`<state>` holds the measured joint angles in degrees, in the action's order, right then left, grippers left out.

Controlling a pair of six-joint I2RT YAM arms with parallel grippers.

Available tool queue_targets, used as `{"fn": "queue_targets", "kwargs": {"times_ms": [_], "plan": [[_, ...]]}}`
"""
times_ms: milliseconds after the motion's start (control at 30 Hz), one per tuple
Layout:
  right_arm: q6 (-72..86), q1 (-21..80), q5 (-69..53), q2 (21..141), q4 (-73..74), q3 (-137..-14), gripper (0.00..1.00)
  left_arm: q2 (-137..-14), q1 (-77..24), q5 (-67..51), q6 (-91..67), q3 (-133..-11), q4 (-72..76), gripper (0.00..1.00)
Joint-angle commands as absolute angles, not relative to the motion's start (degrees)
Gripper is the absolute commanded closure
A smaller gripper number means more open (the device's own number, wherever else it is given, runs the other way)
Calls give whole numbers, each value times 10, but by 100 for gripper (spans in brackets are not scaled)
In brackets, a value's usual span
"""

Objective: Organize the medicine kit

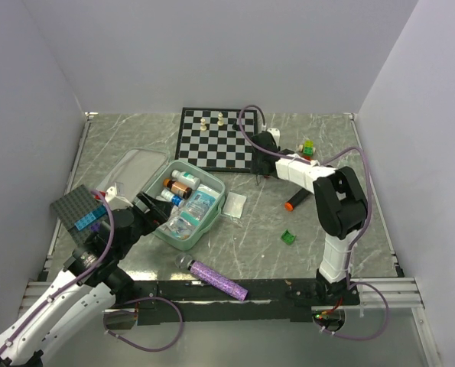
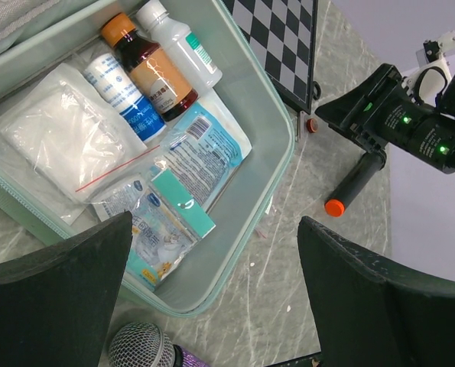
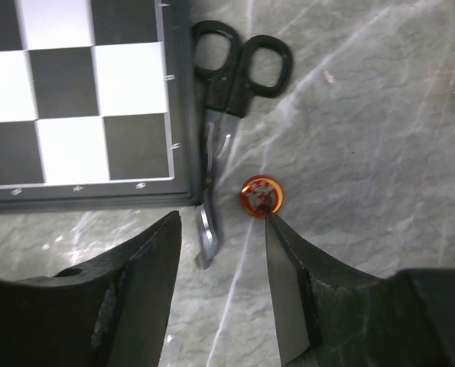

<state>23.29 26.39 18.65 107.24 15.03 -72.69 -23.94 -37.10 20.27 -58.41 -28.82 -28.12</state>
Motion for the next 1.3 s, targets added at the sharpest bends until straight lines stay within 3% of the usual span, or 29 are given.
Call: {"fn": "queue_targets", "kwargs": {"times_ms": [0,933,1267], "plan": [[234,247,206,1094,173,-750,46,-243,-370,204,-574,-293,-270,7],[242,218,161,1146,163,-749,56,-275,-370,198,-579,-293,-250,7],[247,218,156,1109,156,-725,79,-272,-370,197,-582,-293,-250,7]]}}
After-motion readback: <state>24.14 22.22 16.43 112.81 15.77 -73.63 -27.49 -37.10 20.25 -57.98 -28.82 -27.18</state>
